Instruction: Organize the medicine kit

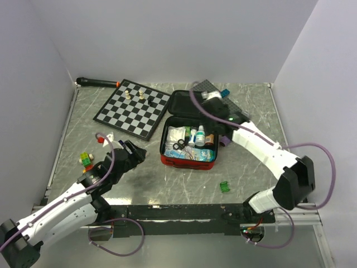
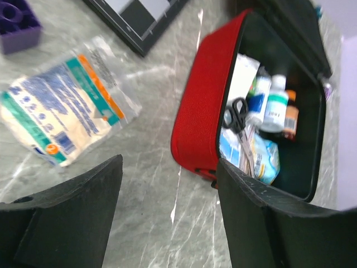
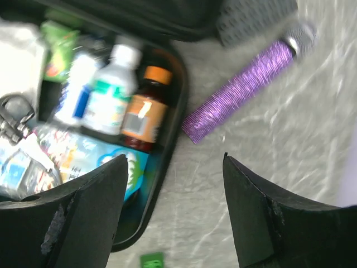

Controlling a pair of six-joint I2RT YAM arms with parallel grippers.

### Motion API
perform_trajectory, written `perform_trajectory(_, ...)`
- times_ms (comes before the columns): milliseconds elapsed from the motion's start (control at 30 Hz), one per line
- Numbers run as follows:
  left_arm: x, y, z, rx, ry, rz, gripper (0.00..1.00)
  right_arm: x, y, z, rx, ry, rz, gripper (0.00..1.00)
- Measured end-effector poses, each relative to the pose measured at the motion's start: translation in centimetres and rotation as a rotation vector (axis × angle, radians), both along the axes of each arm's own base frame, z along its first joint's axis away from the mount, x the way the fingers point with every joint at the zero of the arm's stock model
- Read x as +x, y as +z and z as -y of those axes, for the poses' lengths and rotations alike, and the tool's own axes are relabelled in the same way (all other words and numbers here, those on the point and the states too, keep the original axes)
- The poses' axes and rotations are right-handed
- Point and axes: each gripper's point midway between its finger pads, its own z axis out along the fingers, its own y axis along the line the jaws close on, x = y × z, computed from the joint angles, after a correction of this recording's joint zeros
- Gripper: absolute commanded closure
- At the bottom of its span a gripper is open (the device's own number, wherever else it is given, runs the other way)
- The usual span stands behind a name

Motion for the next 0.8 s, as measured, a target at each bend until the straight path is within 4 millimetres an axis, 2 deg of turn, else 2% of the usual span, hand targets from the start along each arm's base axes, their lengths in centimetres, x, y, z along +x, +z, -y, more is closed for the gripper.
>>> perform_trajectory(67, 0.1, -0.5, 0.8, 0.007, -0.037, -0.017, 0.27, 0.3, -0.3, 1.9, 0.077, -0.088, -0.006, 0.28)
perform_trajectory(133, 0.1, -1.0, 1.4, 0.015, -0.066, -0.034, 0.27, 0.6, -1.1, 2.6, 0.138, -0.139, -0.030, 0.31)
perform_trajectory(267, 0.0, -1.8, 2.3, 0.024, -0.109, -0.058, 0.27, 1.0, -3.3, 2.0, 0.212, -0.179, -0.110, 0.43)
perform_trajectory(333, -0.2, -2.1, 2.6, 0.024, -0.127, -0.072, 0.27, 1.0, -4.6, 1.6, 0.234, -0.188, -0.153, 0.53)
perform_trajectory(400, -0.3, -2.2, 3.0, 0.018, -0.145, -0.078, 0.27, 1.0, -5.4, 1.2, 0.256, -0.194, -0.184, 0.57)
perform_trajectory(667, -0.4, -2.3, 4.2, 0.010, -0.205, -0.083, 0.26, -0.6, -8.5, 1.1, 0.284, -0.223, -0.249, 0.60)
perform_trajectory(800, -0.5, -2.5, 4.6, 0.015, -0.231, -0.086, 0.24, -1.2, -9.1, 1.3, 0.314, -0.236, -0.236, 0.50)
